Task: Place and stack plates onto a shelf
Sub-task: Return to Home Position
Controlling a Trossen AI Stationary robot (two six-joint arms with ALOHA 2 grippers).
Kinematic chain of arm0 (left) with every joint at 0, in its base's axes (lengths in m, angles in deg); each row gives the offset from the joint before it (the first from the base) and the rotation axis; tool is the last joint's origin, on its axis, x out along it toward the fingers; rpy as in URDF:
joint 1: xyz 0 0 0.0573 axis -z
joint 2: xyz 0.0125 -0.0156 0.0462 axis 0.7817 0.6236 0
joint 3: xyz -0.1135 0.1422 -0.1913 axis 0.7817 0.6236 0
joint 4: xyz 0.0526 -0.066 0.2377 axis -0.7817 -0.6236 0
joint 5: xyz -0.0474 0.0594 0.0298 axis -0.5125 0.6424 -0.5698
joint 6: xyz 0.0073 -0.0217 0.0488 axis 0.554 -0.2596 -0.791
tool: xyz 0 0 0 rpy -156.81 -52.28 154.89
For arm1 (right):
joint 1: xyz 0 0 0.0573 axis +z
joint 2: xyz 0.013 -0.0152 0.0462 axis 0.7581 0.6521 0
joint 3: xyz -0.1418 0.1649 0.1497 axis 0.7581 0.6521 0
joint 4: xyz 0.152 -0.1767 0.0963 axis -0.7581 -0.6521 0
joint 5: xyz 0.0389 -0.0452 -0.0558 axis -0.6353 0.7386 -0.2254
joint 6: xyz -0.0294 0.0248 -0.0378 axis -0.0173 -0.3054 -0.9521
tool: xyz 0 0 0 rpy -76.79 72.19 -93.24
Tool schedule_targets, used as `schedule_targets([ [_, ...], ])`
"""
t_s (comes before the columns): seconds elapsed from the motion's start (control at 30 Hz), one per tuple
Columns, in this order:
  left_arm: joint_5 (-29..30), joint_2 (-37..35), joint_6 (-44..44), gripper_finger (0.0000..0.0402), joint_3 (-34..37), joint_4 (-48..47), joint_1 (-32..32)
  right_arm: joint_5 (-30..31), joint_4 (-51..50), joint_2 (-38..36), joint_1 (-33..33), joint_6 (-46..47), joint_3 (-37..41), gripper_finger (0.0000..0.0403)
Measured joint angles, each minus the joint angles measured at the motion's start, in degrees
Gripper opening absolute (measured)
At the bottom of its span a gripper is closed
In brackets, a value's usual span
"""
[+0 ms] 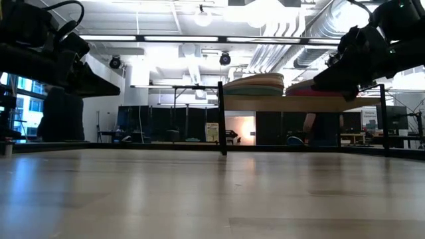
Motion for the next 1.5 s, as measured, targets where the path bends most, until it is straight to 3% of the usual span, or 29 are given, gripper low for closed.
schedule_targets([
  [0.5, 0.1, -0.1, 0.0, 0.0117, 0.0, 0.1, 0.0, 0.0, -1.5, -0.2, 0.0, 1.4, 0.0, 0.0136],
  [0.83, 0.1, -4.9, 0.0, 0.0117, 0.0, 0.2, 0.0, 0.1, -7.5, -9.6, 0.0, 1.4, 0.0, 0.0136],
  [1.23, 0.1, -6.1, 0.0, 0.0117, 0.0, 0.1, 0.0, 0.1, -7.7, -20.9, 0.0, 1.4, 0.0, 0.0136],
  [1.5, 0.1, -6.1, 0.0, 0.0117, 0.0, 0.1, 0.0, 0.1, -7.7, -23.0, 0.0, 1.4, 0.0, 0.0136],
])
